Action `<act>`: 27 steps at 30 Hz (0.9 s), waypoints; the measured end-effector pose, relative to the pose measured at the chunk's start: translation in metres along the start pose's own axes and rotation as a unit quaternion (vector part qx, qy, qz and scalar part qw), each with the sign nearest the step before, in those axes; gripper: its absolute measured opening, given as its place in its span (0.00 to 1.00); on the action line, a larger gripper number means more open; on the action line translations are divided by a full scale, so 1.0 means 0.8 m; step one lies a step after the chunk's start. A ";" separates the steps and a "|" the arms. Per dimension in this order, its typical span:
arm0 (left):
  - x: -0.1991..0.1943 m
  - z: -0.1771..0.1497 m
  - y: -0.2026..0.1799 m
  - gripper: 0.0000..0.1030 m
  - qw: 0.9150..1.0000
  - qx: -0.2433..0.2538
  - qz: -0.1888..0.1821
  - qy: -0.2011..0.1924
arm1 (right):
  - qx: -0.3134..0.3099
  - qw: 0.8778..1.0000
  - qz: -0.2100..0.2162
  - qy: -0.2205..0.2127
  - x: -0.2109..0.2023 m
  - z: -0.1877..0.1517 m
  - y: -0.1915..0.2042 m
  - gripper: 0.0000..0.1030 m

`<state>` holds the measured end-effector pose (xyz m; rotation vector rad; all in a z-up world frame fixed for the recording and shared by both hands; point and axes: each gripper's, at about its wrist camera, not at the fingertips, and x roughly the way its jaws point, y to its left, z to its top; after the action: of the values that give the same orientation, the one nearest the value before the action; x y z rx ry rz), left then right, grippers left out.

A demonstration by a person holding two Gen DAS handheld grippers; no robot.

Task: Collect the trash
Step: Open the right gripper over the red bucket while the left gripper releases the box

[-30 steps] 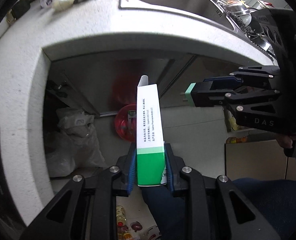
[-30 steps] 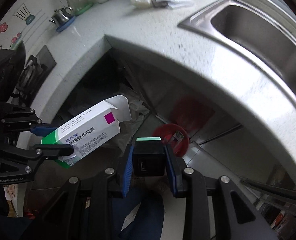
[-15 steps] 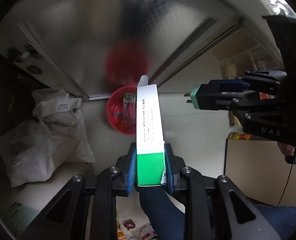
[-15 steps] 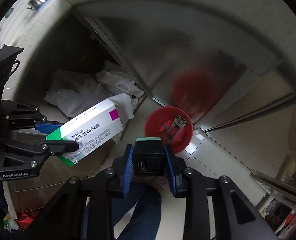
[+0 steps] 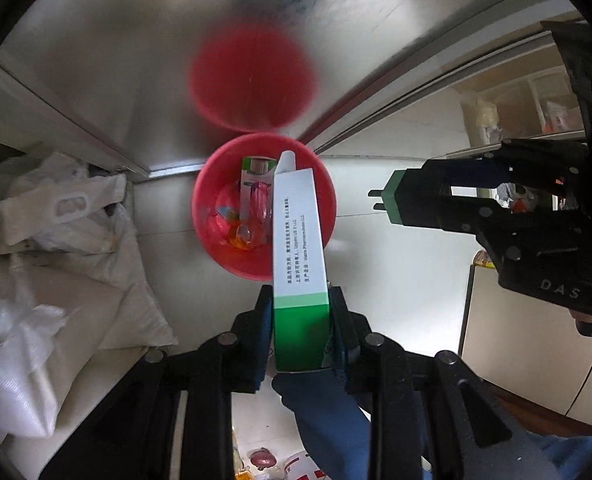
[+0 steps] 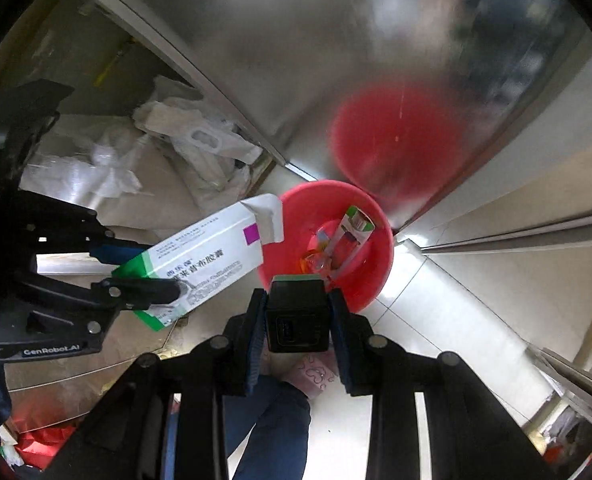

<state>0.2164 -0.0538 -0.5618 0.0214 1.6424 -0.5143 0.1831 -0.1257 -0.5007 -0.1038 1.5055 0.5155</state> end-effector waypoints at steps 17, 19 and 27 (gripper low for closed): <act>0.058 0.023 0.038 0.35 1.000 -0.024 0.010 0.018 | 0.003 1.000 0.015 -0.007 0.060 0.009 -0.024 0.28; 0.058 0.024 0.040 0.35 0.999 -0.028 0.015 0.020 | 0.006 1.000 0.023 -0.007 0.060 0.013 -0.026 0.32; 0.060 0.016 0.040 0.47 0.999 -0.025 0.019 0.022 | -0.005 0.999 0.032 0.000 0.060 0.012 -0.020 0.56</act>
<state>0.2314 -0.0429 -0.6180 0.0269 1.6942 -0.4458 0.1970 -0.1238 -0.5503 -0.0630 1.5107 0.5751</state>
